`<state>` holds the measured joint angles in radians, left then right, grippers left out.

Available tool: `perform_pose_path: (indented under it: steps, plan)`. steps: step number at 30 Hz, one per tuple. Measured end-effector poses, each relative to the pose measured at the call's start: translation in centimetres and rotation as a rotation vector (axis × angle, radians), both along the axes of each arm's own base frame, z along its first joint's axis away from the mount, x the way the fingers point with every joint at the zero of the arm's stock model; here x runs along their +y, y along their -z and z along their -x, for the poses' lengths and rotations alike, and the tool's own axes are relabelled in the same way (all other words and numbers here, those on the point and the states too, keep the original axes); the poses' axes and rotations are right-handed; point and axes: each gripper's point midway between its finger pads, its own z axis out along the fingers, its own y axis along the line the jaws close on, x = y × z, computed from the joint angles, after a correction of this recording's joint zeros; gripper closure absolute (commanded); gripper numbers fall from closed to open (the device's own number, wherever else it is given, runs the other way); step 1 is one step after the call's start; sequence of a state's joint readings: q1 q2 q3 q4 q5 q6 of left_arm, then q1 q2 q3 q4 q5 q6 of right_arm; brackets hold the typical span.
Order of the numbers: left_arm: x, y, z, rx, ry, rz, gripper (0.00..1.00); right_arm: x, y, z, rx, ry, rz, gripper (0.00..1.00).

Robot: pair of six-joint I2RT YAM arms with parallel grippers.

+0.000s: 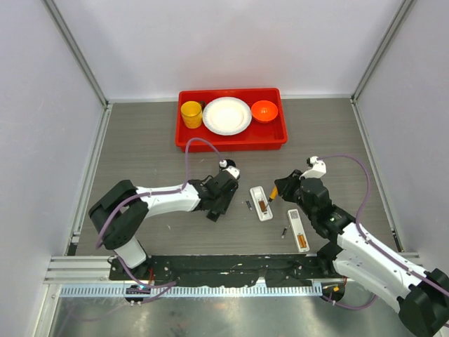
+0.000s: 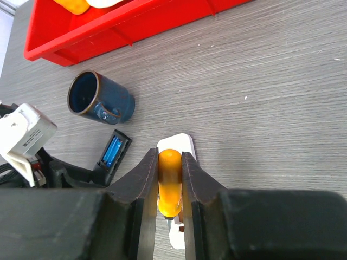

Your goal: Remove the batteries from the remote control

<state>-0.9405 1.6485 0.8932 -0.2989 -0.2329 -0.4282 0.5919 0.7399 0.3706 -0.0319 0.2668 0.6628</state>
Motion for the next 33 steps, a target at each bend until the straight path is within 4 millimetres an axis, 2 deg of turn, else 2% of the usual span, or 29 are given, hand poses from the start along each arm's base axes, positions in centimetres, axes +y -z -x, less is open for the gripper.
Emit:
perform_pose_path:
  steps: [3,13,18,33]
  plan:
    - [-0.6,0.0,-0.3,0.007,0.017,-0.007,0.67,0.0,-0.6,0.0,-0.02,0.0,-0.01,0.99]
    - [-2.5,-0.1,-1.0,0.046,0.053,-0.024,0.67,-0.6,-1.6,0.3,-0.052,0.01,-0.016,0.99]
    - [-3.6,-0.1,-1.2,0.064,0.065,-0.036,0.73,-1.1,-2.1,0.6,-0.068,0.023,-0.016,0.99]
    - [-10.7,-0.3,-1.3,0.04,0.153,-0.021,0.79,-2.1,-2.5,1.0,-0.085,0.048,0.002,0.99]
